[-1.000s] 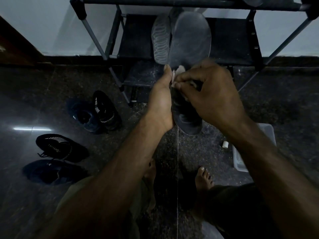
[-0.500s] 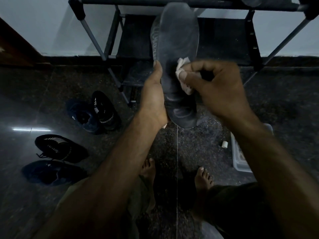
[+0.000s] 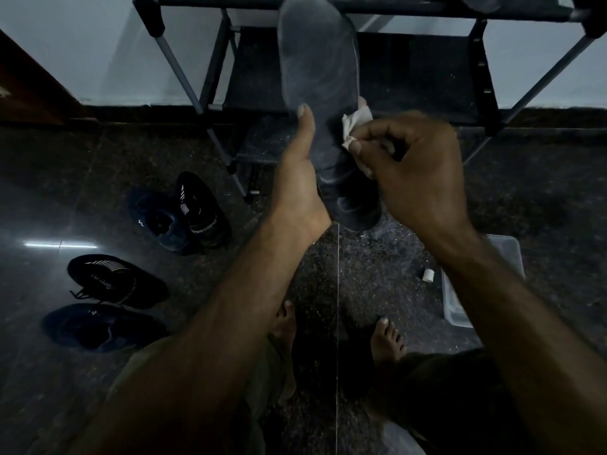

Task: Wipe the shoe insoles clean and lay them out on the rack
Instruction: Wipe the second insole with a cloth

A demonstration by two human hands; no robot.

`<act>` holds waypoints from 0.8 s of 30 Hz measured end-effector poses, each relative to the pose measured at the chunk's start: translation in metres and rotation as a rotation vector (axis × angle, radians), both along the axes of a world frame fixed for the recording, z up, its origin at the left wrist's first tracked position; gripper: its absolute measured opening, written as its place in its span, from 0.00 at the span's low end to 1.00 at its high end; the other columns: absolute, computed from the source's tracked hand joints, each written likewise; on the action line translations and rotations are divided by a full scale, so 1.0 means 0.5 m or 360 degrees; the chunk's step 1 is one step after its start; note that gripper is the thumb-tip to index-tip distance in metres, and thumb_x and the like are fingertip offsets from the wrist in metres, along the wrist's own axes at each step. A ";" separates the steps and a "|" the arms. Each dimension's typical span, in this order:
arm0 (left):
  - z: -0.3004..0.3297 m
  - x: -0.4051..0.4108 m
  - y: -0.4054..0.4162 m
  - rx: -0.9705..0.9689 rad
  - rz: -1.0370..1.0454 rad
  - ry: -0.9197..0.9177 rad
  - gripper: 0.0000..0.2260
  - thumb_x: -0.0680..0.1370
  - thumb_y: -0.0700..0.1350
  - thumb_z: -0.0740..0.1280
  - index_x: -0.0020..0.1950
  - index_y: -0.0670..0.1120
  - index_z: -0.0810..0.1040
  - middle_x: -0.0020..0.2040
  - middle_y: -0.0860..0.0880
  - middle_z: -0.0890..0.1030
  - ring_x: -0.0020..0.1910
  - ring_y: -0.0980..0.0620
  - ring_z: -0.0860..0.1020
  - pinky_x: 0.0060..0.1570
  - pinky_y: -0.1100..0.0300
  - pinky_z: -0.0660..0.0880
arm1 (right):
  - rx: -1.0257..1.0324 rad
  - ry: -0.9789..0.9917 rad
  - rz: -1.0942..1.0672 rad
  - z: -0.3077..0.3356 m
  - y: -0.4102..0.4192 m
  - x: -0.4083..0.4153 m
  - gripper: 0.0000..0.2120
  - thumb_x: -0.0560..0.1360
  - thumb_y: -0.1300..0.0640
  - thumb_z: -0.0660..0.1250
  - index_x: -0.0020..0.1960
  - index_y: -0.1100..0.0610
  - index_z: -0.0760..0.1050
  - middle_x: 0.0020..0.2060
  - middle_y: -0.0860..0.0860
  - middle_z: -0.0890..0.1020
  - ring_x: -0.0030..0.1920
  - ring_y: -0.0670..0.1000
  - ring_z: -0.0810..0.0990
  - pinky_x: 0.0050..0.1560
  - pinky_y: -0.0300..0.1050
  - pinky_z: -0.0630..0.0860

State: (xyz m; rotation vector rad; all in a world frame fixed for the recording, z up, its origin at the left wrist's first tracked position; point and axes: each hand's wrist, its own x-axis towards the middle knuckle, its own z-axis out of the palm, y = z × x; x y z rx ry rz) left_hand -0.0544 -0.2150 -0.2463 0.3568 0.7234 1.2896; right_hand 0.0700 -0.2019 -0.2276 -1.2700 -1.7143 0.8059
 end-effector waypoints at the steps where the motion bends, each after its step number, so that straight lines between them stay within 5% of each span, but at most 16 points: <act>1: -0.002 0.004 -0.001 -0.0004 -0.0032 0.0004 0.30 0.83 0.60 0.51 0.73 0.38 0.67 0.71 0.36 0.71 0.70 0.39 0.71 0.71 0.43 0.65 | 0.0037 -0.0016 -0.0028 0.000 0.001 0.001 0.03 0.74 0.59 0.72 0.48 0.55 0.83 0.41 0.49 0.81 0.38 0.39 0.78 0.41 0.28 0.71; 5: -0.005 0.011 -0.001 -0.0081 0.0028 0.0040 0.26 0.83 0.56 0.52 0.74 0.39 0.67 0.70 0.37 0.72 0.68 0.39 0.73 0.70 0.44 0.68 | 0.0129 -0.0125 -0.0095 -0.002 -0.002 0.001 0.05 0.74 0.60 0.71 0.49 0.57 0.83 0.44 0.49 0.80 0.41 0.36 0.76 0.44 0.24 0.69; 9: 0.000 0.018 -0.007 -0.0140 0.0109 0.0056 0.26 0.84 0.56 0.51 0.72 0.40 0.69 0.70 0.39 0.73 0.69 0.42 0.73 0.70 0.46 0.67 | 0.0252 -0.0314 -0.0094 -0.002 -0.011 -0.010 0.06 0.75 0.60 0.70 0.51 0.58 0.83 0.45 0.53 0.80 0.44 0.43 0.76 0.44 0.24 0.69; 14: 0.009 0.024 -0.013 -0.0165 0.0196 0.0139 0.21 0.84 0.54 0.52 0.58 0.41 0.78 0.65 0.40 0.78 0.64 0.45 0.77 0.66 0.51 0.72 | 0.0264 -0.0443 0.0095 0.004 -0.031 -0.039 0.07 0.77 0.59 0.68 0.51 0.58 0.84 0.44 0.54 0.79 0.43 0.45 0.76 0.41 0.27 0.71; 16: 0.005 0.022 -0.012 -0.0153 0.0162 0.0072 0.22 0.84 0.55 0.51 0.63 0.41 0.77 0.66 0.40 0.77 0.66 0.44 0.76 0.69 0.48 0.70 | 0.0309 -0.0524 0.0015 0.003 -0.018 -0.027 0.07 0.77 0.58 0.68 0.51 0.59 0.83 0.46 0.55 0.79 0.44 0.46 0.76 0.43 0.26 0.70; 19: 0.000 0.024 -0.006 -0.0157 0.0116 0.0033 0.25 0.83 0.57 0.52 0.72 0.42 0.70 0.68 0.39 0.75 0.66 0.42 0.75 0.68 0.44 0.69 | 0.0287 -0.0567 -0.0115 0.001 0.002 -0.003 0.07 0.76 0.58 0.69 0.50 0.59 0.83 0.47 0.56 0.79 0.45 0.50 0.77 0.46 0.38 0.75; 24: 0.003 0.024 -0.011 -0.0114 0.0180 0.0102 0.22 0.85 0.54 0.51 0.62 0.40 0.76 0.65 0.39 0.77 0.63 0.46 0.78 0.67 0.51 0.72 | 0.0226 -0.0437 0.0143 0.012 -0.027 -0.032 0.06 0.76 0.59 0.69 0.48 0.57 0.84 0.43 0.53 0.79 0.43 0.46 0.77 0.43 0.32 0.72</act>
